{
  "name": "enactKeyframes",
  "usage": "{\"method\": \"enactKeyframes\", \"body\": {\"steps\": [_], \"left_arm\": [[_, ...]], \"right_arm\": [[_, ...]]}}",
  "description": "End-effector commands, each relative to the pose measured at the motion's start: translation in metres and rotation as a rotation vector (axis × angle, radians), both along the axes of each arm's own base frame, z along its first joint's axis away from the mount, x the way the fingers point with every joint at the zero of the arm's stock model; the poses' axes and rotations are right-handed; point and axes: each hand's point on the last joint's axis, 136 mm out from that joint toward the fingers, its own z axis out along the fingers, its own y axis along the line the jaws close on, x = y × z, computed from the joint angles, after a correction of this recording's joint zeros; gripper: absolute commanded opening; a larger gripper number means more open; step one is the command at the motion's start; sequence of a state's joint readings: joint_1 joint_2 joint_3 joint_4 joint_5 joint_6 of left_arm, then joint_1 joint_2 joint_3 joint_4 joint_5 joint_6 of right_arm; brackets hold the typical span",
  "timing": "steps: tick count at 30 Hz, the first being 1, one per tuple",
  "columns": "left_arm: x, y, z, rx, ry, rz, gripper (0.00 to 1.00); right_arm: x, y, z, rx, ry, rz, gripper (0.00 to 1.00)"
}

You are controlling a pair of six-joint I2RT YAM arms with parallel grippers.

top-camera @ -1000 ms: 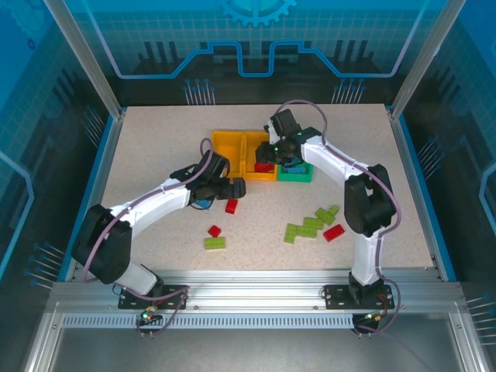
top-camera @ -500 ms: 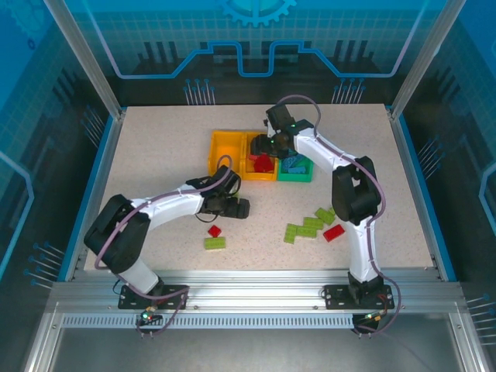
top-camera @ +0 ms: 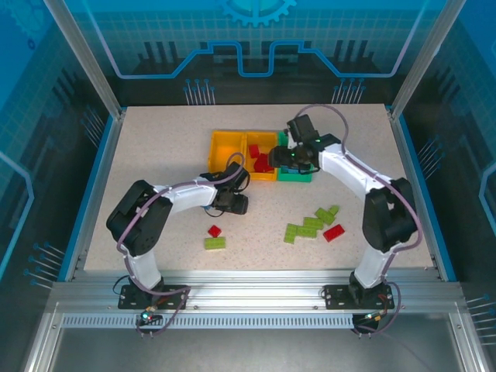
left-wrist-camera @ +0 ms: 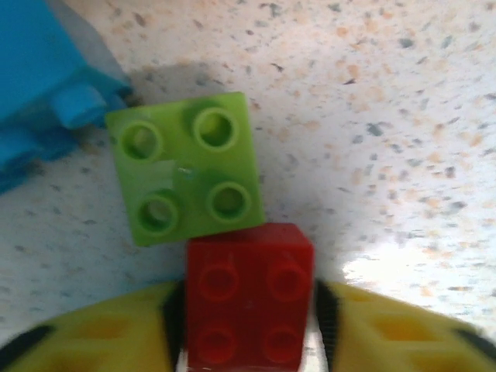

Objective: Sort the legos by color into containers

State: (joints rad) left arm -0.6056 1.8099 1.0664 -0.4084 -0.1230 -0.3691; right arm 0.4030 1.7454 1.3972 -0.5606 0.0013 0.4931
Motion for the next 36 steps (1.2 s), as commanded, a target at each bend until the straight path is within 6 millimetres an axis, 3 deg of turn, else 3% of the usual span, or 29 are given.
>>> {"method": "enactKeyframes", "body": {"steps": [1,4,8,15,19,27,32,36], "left_arm": [[0.0,-0.004,0.002,-0.017,0.009,-0.004,0.35],[-0.004,-0.007,0.007,-0.043,0.015,-0.004,0.24],[0.0,-0.019,0.032,-0.121,-0.012,0.002,0.23],[0.041,-0.054,0.11,-0.259,-0.162,-0.029,0.26],[0.074,-0.065,0.129,-0.291,-0.196,-0.033,0.27],[0.15,-0.079,0.128,-0.376,-0.203,0.005,0.28],[0.173,-0.088,0.122,-0.366,-0.214,0.002,0.32],[0.178,-0.09,0.118,-0.364,-0.209,0.008,0.45]], "right_arm": [[-0.005,-0.035,0.004,-0.032,-0.021,-0.055,0.74],[-0.013,-0.056,0.002,-0.036,-0.018,-0.092,0.74],[-0.024,-0.065,0.002,-0.045,-0.027,-0.089,0.74],[-0.045,-0.076,-0.022,-0.098,-0.014,-0.082,0.74],[-0.064,-0.089,-0.04,-0.158,0.045,-0.091,0.75],[-0.103,-0.11,-0.068,-0.201,0.158,-0.185,0.76],[-0.134,-0.126,-0.068,-0.181,0.189,-0.32,0.81],[-0.16,-0.137,-0.063,-0.142,0.208,-0.446,0.83]]}}
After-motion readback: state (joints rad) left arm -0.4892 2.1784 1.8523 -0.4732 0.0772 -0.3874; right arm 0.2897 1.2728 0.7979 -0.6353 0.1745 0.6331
